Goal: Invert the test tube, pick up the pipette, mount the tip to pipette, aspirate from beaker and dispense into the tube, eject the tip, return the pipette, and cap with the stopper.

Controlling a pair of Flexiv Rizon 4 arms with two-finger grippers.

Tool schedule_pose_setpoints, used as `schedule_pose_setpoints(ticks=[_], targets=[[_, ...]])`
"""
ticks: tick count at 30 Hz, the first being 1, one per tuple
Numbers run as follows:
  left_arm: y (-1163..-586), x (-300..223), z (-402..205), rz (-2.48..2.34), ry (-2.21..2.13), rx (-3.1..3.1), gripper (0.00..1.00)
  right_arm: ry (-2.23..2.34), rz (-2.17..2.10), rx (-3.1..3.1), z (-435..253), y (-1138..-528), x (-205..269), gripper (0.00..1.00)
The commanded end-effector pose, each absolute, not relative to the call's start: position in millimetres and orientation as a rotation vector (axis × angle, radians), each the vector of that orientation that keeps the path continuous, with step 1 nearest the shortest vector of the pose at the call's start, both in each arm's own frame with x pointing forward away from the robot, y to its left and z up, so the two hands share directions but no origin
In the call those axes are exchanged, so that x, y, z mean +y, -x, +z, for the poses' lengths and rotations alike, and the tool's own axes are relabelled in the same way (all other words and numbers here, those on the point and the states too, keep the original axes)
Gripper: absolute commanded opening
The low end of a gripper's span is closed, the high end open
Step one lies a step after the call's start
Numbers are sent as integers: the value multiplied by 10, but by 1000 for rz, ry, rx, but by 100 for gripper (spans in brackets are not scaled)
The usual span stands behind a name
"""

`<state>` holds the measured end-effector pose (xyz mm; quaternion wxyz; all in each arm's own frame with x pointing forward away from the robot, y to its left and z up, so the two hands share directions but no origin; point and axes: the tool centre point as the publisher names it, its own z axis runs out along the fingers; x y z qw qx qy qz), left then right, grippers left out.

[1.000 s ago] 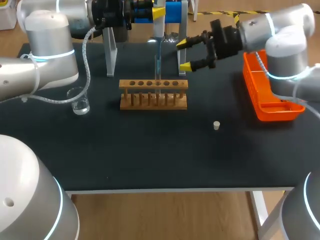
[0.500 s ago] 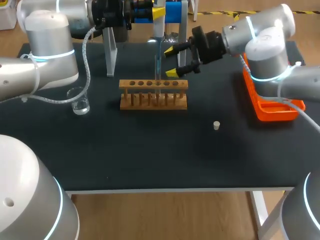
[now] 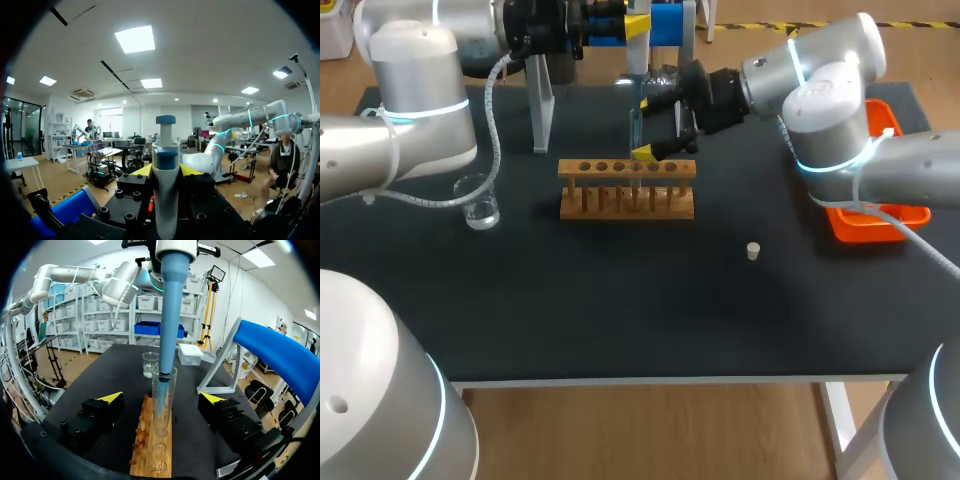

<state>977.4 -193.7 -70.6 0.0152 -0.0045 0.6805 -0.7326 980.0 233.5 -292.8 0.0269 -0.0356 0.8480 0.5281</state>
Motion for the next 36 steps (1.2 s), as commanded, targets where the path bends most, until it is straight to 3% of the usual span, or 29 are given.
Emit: schedule_pose_setpoints(ticks=[1,36], targets=[[-9789,-1931,-702,-2282,8,2121,0,96,1591,2632,-2971,-9804,2455,100],[-9789,-1931,-702,-2282,8,2121,0,22,1480,2673,-3114,-9798,2571,100]])
